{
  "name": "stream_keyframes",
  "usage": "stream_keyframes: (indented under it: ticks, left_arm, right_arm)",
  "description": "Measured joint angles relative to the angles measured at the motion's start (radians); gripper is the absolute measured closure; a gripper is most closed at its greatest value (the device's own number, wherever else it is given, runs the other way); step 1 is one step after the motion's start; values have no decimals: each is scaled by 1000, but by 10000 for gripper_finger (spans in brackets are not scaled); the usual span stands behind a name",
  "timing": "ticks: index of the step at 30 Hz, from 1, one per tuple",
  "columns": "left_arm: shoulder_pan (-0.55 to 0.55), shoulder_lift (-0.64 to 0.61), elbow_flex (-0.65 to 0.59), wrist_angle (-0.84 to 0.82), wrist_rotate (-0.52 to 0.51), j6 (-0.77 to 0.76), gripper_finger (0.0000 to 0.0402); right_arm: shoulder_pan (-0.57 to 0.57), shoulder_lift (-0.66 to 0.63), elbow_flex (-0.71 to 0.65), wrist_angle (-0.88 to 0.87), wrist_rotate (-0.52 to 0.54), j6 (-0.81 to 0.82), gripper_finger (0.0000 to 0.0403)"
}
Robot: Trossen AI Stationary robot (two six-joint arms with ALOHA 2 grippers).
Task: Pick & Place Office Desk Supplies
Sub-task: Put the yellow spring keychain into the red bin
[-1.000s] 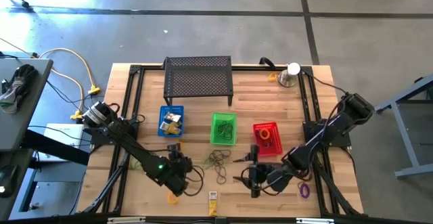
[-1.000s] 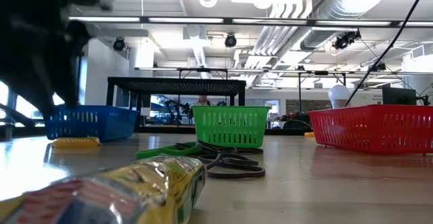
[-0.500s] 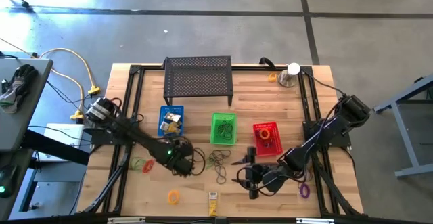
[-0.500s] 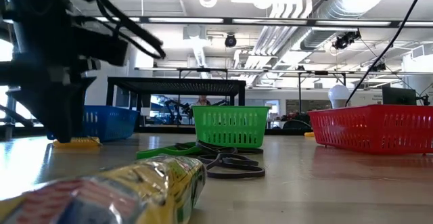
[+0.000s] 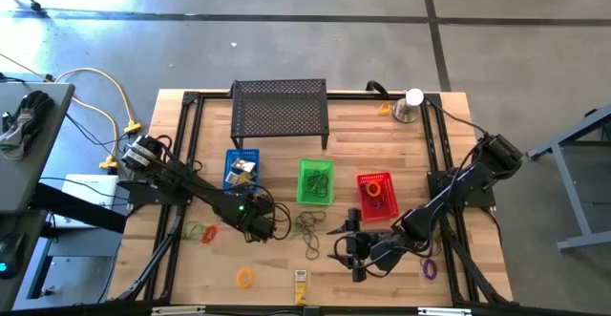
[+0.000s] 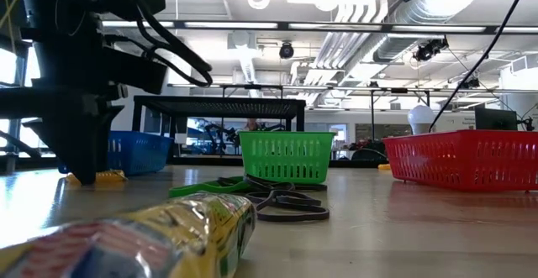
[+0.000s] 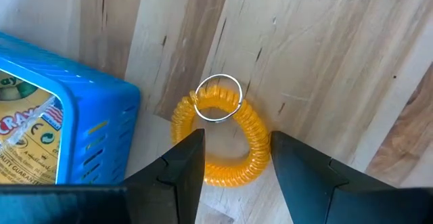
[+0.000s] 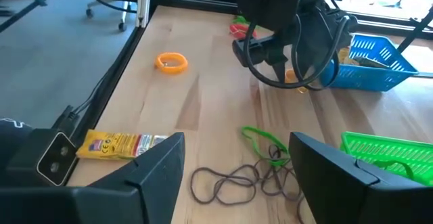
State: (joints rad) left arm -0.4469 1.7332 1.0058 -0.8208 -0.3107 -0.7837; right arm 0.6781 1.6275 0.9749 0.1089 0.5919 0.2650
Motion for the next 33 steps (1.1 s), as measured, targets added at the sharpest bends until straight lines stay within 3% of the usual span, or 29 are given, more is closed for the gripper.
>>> stream_keyframes:
  ticks: [7,14,21,33]
  left_arm:
    - [22,44,1,19,57,20,269]
    - [34,74,0,27,90,108,383]
    - [34,70,4,8,89,105,393]
    - [-50,-58,82,4,28,96,400]
  right_arm:
    - [0,0,0,0,0,0,148]
    - [1,0,0,0,-2,5,148]
    - [1,0,0,0,-20,5,148]
    - [1,-1,0,0,-20,5,148]
